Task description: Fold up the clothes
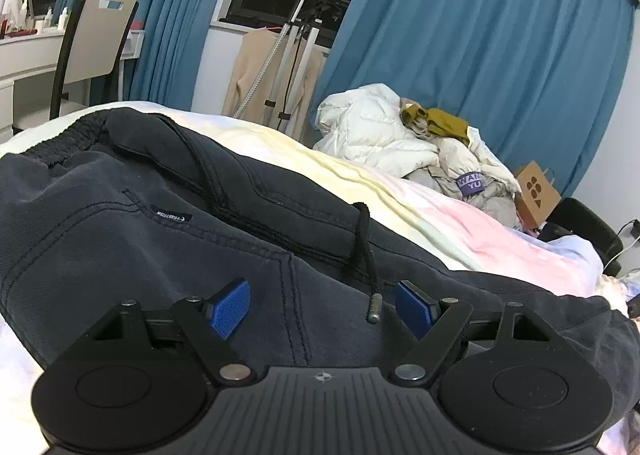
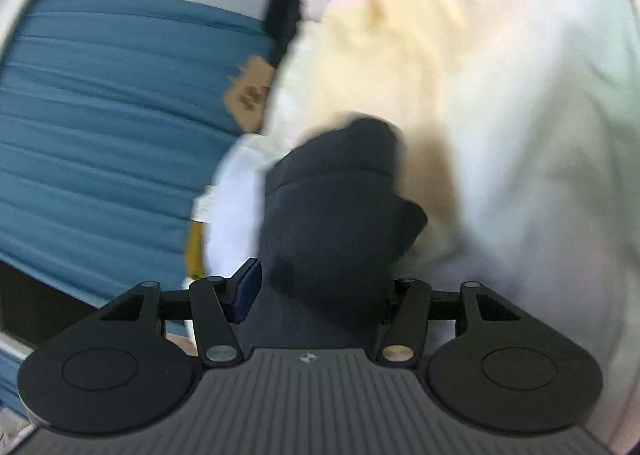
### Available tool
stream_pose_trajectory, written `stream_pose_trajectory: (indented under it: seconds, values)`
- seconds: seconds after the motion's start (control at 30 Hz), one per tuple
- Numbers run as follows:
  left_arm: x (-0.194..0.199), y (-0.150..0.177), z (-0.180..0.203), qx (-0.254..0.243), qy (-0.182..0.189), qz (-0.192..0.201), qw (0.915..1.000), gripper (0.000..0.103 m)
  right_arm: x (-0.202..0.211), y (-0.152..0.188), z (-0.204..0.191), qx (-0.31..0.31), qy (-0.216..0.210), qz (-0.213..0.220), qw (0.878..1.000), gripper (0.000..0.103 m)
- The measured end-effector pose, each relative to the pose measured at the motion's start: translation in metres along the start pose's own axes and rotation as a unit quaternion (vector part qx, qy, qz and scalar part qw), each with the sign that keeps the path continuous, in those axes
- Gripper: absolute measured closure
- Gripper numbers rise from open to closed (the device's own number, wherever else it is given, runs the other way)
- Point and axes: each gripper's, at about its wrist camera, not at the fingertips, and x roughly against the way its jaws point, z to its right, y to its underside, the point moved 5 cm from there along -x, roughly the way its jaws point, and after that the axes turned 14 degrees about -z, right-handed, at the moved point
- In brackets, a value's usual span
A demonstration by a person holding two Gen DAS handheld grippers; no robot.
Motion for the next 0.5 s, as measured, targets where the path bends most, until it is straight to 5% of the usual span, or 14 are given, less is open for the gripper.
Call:
stream_pose_trajectory:
  seconds: [0.17,0.23,0.5]
  values:
    - [-0.002,0.001,0.001,-0.009,-0.006,-0.005,0.9999,0.022,-0.007,-0.005,-0.009,0.049,0.016,0.029,0.998,0.060]
    - [-0.003,0.003,0.002,-0.018,-0.010,-0.007,0.9998,0.022,0.001,-0.006,-0.030,0.092,0.037,0.051,0.994,0.087]
    - [-0.008,0.009,0.003,-0.053,-0.027,-0.013,0.9981,0.022,0.032,0.007,-0.119,0.207,0.074,0.093,0.971,0.094]
